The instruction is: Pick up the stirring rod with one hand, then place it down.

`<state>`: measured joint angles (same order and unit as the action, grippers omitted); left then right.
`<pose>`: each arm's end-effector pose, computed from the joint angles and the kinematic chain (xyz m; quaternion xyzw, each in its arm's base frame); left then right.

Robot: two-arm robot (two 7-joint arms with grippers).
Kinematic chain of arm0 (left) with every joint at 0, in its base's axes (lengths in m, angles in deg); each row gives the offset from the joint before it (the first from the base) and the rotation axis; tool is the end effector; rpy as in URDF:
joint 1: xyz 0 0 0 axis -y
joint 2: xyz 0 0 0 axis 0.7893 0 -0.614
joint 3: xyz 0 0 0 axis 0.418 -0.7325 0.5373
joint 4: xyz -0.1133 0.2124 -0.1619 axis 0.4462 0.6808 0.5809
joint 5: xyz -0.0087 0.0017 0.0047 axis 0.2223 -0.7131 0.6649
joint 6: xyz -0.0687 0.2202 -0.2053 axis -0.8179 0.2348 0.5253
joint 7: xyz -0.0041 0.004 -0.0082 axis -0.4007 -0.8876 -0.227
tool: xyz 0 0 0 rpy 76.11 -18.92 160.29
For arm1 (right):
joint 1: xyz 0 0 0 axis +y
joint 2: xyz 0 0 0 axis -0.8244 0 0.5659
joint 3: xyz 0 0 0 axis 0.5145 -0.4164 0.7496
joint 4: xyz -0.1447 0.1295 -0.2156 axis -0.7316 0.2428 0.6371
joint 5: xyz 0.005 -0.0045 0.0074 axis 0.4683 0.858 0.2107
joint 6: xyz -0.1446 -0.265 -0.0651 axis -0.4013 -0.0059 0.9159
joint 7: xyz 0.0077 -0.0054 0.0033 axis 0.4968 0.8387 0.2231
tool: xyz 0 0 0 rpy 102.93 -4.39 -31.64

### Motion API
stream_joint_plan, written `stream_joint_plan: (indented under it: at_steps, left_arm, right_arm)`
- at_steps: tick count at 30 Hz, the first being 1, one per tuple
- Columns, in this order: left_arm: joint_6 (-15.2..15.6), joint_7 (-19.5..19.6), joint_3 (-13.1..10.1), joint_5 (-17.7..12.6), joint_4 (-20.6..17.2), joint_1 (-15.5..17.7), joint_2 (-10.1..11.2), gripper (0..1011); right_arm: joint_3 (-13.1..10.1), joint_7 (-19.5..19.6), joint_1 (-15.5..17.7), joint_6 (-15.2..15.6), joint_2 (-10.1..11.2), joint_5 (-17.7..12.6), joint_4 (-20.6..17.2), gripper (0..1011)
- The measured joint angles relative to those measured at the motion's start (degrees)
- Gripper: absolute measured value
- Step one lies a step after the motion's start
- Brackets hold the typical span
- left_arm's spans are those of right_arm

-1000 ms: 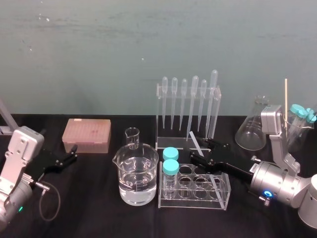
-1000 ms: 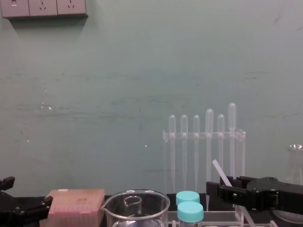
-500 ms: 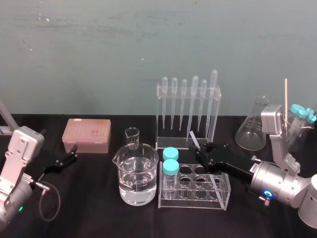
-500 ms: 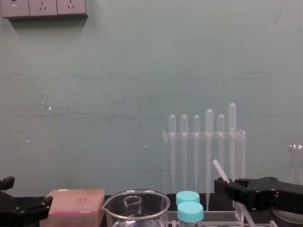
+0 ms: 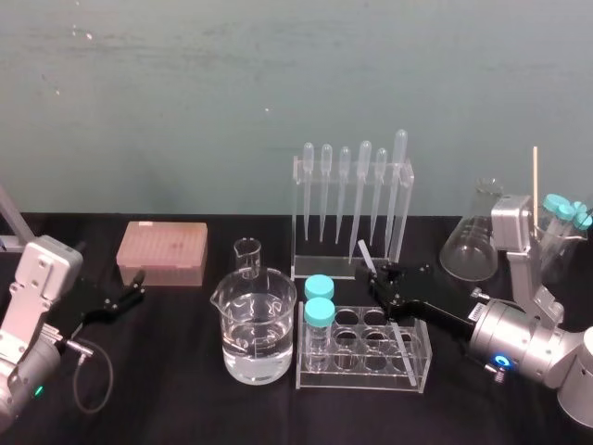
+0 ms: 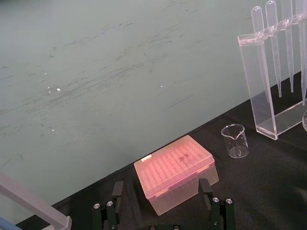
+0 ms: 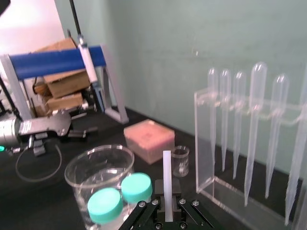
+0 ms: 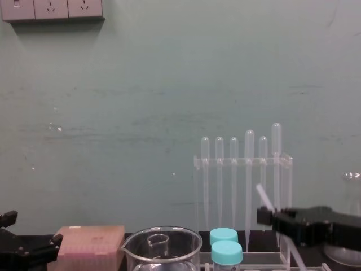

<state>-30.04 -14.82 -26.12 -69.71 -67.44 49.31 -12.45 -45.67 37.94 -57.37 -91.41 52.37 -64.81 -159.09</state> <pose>0.3581 0.0827 -0.3022 0.1415 -0.1325 0.5800 0.7912 0.4145 -0.0548 -0.2847 -0.0108 0.0358 -0.3300 0.9432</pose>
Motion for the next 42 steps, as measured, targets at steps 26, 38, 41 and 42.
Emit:
stream_joint_plan:
  at_steps: [26, 38, 41, 42]
  left_arm:
    - [0.00, 0.00, 0.00, 0.00, 0.00, 0.00, 0.00, 1000]
    - [0.00, 0.00, 0.00, 0.00, 0.00, 0.00, 0.00, 1000]
    - [0.00, 0.00, 0.01, 0.00, 0.00, 0.00, 0.00, 1000]
    - [0.00, 0.00, 0.00, 0.00, 0.00, 0.00, 0.00, 1000]
  right_arm:
    - [-9.92, -6.49, -0.23, -28.18, -8.73, -2.54, 4.36, 71]
    - [-11.04, -6.63, 1.02, -28.27, -9.69, -1.51, 6.61, 71]
    - [-11.04, -6.66, 1.00, -28.30, -9.71, -1.51, 6.61, 71]
    - [-11.04, -6.67, 0.99, -28.31, -9.71, -1.51, 6.61, 72]
